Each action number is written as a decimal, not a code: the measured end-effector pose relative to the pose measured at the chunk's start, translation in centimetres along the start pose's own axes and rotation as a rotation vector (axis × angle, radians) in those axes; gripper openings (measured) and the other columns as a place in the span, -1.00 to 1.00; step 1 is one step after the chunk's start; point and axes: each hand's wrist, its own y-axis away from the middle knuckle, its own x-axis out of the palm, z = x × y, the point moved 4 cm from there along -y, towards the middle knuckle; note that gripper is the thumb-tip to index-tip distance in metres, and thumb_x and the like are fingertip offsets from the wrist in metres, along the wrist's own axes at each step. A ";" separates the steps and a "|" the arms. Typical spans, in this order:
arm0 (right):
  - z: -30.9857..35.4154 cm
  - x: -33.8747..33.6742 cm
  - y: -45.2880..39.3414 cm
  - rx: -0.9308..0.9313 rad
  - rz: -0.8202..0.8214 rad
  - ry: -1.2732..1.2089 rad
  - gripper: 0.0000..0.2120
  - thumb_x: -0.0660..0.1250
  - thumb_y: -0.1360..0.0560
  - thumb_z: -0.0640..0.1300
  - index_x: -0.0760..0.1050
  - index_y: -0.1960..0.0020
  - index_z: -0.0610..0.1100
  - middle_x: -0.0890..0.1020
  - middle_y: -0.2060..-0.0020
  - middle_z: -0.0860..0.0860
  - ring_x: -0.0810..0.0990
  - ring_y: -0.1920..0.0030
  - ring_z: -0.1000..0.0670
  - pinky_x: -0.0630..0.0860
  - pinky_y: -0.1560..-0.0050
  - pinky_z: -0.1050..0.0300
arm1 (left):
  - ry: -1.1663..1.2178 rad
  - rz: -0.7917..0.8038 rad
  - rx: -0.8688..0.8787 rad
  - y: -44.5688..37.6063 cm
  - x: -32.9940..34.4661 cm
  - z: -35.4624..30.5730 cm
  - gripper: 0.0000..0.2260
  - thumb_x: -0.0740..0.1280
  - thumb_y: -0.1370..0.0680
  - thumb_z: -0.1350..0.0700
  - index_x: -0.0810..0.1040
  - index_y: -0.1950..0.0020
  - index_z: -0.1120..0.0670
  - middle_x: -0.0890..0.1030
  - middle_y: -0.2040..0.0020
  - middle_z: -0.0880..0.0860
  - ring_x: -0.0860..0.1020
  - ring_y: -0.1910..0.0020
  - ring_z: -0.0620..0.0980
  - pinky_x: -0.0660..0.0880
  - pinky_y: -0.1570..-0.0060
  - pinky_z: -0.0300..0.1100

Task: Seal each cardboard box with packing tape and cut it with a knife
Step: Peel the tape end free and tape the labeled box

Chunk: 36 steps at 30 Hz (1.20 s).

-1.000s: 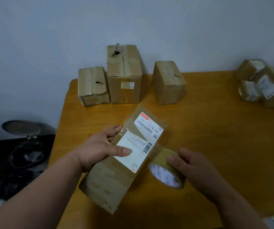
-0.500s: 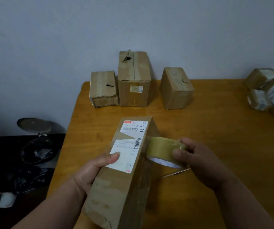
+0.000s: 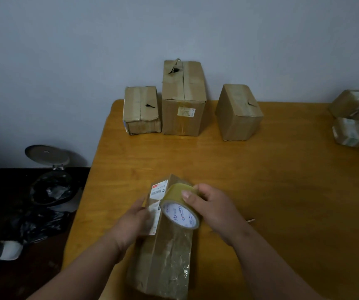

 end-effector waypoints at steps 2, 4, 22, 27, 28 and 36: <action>0.5 0.6 -0.6 -0.036 0.000 0.036 -0.79 0.36 -0.49 0.18 0.58 0.10 0.05 0.70 0.19 0.06 0.67 0.22 0.10 0.53 0.29 0.22 | -0.070 0.143 0.040 0.7 0.9 -0.3 -0.59 0.35 -0.53 -0.07 0.37 -0.23 -0.52 0.63 -0.09 -0.27 0.61 -0.04 -0.25 0.56 0.11 -0.25; 0.5 1.5 -1.1 -0.044 0.037 0.020 -0.83 0.33 -0.50 0.20 0.57 0.12 0.13 0.69 0.22 0.14 0.65 0.26 0.18 0.47 0.34 0.34 | -0.062 0.192 0.068 0.8 1.1 0.4 -0.37 0.52 -0.40 -0.11 0.29 -0.36 -0.41 0.59 -0.22 -0.17 0.59 -0.18 -0.13 0.59 -0.07 -0.14; -2.2 -2.9 -1.6 0.070 0.205 0.400 -0.64 0.35 -0.51 0.02 0.48 0.16 -0.31 0.47 0.31 -0.07 0.41 0.30 0.03 0.31 0.26 0.09 | 0.472 0.090 -0.083 -0.5 -2.5 2.9 -0.34 0.60 -0.26 0.15 0.51 -0.35 0.08 0.65 -0.13 0.25 0.66 -0.01 0.27 0.61 0.20 0.02; -2.3 -3.1 -2.2 0.174 0.249 0.213 -0.73 0.28 -0.29 -0.01 0.50 0.18 -0.21 0.46 0.28 -0.09 0.41 0.27 0.02 0.33 0.26 0.13 | 0.521 0.164 -0.117 -0.1 -2.2 2.6 -0.59 0.49 -0.44 0.20 0.56 -0.28 0.14 0.62 -0.14 0.32 0.65 0.03 0.29 0.61 0.16 0.07; -2.3 -3.1 -2.4 0.179 0.242 0.175 -0.76 0.29 -0.29 0.00 0.51 0.18 -0.17 0.49 0.28 -0.08 0.44 0.26 0.02 0.35 0.23 0.13 | 0.532 0.178 -0.132 0.0 -2.1 2.6 -0.55 0.51 -0.41 0.17 0.55 -0.29 0.15 0.61 -0.16 0.33 0.64 0.01 0.29 0.61 0.11 0.10; -3.5 -4.0 -2.8 0.203 0.181 -0.366 -0.41 0.46 -0.29 -0.04 0.50 -0.15 -0.44 0.60 0.01 -0.38 0.56 -0.01 -0.25 0.44 -0.08 -0.16 | 0.744 0.240 -0.279 -0.1 -1.8 2.9 -0.55 0.32 -0.48 0.07 0.52 -0.32 0.24 0.63 -0.07 0.32 0.65 0.07 0.29 0.63 0.10 0.16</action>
